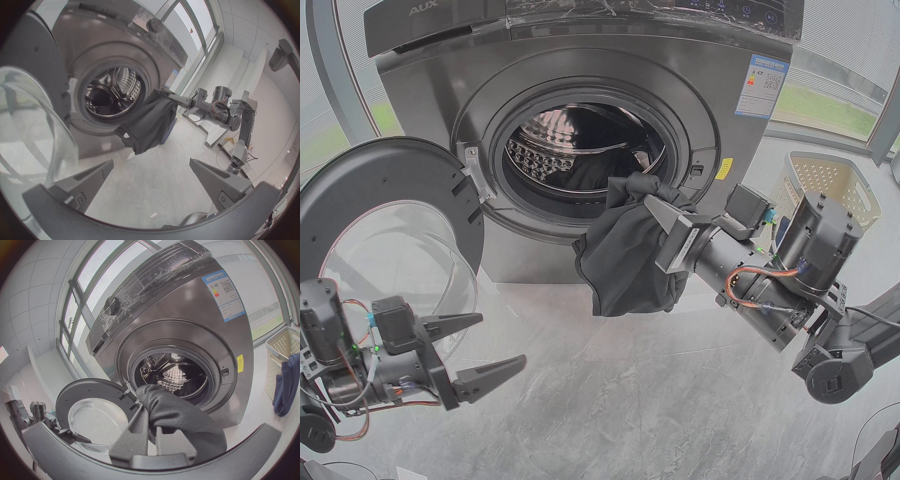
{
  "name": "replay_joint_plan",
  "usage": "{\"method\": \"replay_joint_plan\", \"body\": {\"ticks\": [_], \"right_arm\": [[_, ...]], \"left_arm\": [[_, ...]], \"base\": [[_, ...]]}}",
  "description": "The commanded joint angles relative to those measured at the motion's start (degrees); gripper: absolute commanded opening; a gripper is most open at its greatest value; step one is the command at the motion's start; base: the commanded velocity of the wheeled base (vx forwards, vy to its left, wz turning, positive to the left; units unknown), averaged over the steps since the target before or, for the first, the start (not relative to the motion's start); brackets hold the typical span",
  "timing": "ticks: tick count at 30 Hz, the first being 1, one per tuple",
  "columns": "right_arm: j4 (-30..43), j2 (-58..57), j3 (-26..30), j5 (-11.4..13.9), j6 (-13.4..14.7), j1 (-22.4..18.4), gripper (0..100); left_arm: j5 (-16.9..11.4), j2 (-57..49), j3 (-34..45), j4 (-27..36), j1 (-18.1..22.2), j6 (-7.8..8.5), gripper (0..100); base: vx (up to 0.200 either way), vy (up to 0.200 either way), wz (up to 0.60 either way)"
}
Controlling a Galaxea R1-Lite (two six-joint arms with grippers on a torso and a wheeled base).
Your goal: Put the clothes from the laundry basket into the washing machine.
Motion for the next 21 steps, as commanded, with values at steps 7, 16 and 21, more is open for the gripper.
{"method": "replay_joint_plan", "body": {"ticks": [7,16,21], "right_arm": [[0.0,0.0,-1.9,-1.2,1.3,0.2,0],[0.0,-1.1,-1.8,-1.3,1.1,0.5,0],[-0.5,-1.3,-1.3,-1.2,1.1,0.6,0]], "left_arm": [[-0.1,17.1,-7.5,-3.6,-6.8,-5.23,100],[0.0,25.7,-13.9,-4.7,-8.4,-5.4,100],[2.1,30.5,-15.8,-9.1,-8.3,-5.58,100]], "base": [[0.0,0.0,0.0],[0.0,0.0,0.0],[0.0,0.0,0.0]]}}
